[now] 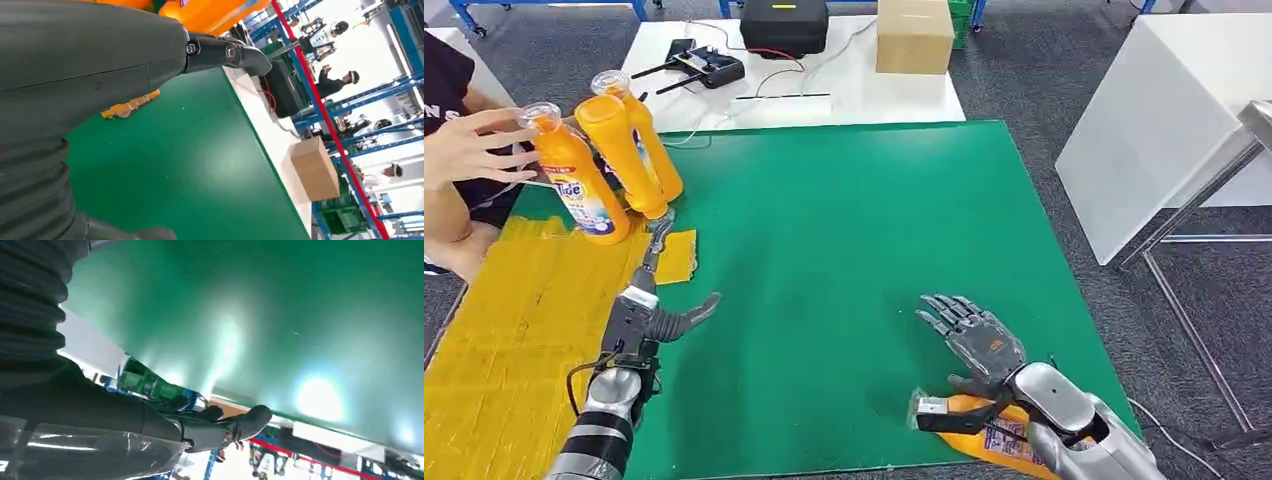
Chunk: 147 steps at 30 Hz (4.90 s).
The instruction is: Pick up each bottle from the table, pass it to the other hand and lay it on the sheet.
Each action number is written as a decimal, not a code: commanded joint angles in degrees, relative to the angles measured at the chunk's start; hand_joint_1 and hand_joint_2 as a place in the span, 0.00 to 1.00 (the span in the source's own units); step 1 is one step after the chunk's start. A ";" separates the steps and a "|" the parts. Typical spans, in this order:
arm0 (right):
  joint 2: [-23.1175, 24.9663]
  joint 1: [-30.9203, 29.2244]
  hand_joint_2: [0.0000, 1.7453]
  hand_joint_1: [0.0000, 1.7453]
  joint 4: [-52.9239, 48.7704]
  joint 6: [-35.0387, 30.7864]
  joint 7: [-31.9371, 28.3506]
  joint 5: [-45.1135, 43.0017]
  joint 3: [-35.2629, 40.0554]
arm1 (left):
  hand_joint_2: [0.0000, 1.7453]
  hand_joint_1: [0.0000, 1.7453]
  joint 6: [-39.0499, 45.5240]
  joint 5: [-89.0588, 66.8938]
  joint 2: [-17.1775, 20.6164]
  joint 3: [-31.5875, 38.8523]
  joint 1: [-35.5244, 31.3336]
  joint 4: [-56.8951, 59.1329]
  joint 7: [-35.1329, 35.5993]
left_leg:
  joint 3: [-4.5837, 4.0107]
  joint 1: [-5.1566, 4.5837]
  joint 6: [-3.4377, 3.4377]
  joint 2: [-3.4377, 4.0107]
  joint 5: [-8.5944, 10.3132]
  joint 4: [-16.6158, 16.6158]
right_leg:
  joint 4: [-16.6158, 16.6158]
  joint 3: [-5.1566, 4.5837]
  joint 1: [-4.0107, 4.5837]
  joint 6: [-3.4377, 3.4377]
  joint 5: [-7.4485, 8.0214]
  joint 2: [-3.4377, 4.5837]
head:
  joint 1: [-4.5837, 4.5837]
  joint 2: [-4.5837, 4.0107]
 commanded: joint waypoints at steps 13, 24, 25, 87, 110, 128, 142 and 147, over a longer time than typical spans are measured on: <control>17.53 -5.94 1.00 0.00 -3.92 -14.88 3.88 7.67 2.88 | 1.00 0.00 -1.48 -0.97 -1.49 3.98 1.85 -2.02 0.52 | 0.16 0.16 -0.12 0.28 -0.12 0.03 | -0.01 0.10 0.11 -0.06 -0.02 0.20 | 0.00 0.00; 21.10 -6.37 1.00 0.00 -6.61 -18.46 2.12 5.44 5.25 | 1.00 0.00 -1.24 -0.95 -1.91 3.95 0.11 0.84 0.55 | 0.15 0.11 -0.13 0.06 -0.06 0.00 | -0.02 0.15 0.11 -0.07 -0.05 -0.01 | 0.00 0.00; 20.95 -6.39 1.00 0.00 -6.41 -18.07 1.62 4.45 5.36 | 1.00 0.00 -1.15 -0.92 -1.92 4.00 0.07 0.91 0.53 | 0.04 0.05 -0.07 0.02 -0.01 -0.02 | -0.01 0.03 0.05 -0.04 -0.02 -0.02 | 0.00 0.00; -1.32 23.47 1.00 0.00 -35.38 4.92 -15.47 -25.04 -11.80 | 1.00 0.00 1.41 2.94 -3.50 1.61 6.60 -10.09 -3.04 | 0.06 0.00 0.00 -0.07 -0.31 0.05 | -0.09 0.13 0.01 0.15 -0.31 -0.11 | 0.02 0.02; 3.22 23.51 1.00 0.00 -27.61 -16.00 21.40 0.75 16.72 | 1.00 0.00 -5.16 7.75 -7.56 -3.63 17.64 -10.94 -2.91 | 0.80 -0.02 0.09 -0.04 -0.64 -0.27 | -0.44 0.79 0.10 0.17 -0.58 -0.02 | 0.20 0.00; -0.20 24.35 1.00 0.00 -25.12 -20.38 28.43 4.28 17.15 | 1.00 0.00 -5.64 9.51 -5.13 -2.05 21.84 -18.29 -2.11 | 0.47 -0.10 0.19 0.08 -0.69 -0.08 | -0.17 0.43 -0.02 0.28 -0.60 0.15 | 0.07 0.00; 12.94 32.69 1.00 0.00 -28.91 -23.95 10.50 -5.39 -13.34 | 1.00 0.00 -9.63 10.52 -6.89 5.60 22.62 -14.59 -2.85 | 0.60 -0.05 0.12 0.10 -0.69 -0.16 | -0.25 0.56 0.03 0.23 -0.59 0.15 | 0.09 0.02; 14.33 33.79 1.00 0.00 -29.40 -23.20 9.05 -4.79 -14.52 | 1.00 0.00 -9.68 10.40 -7.11 5.73 22.27 -14.48 -2.89 | 0.65 0.00 0.07 -0.06 -0.75 -0.12 | -0.23 0.65 0.09 0.22 -0.68 -0.04 | 0.04 0.00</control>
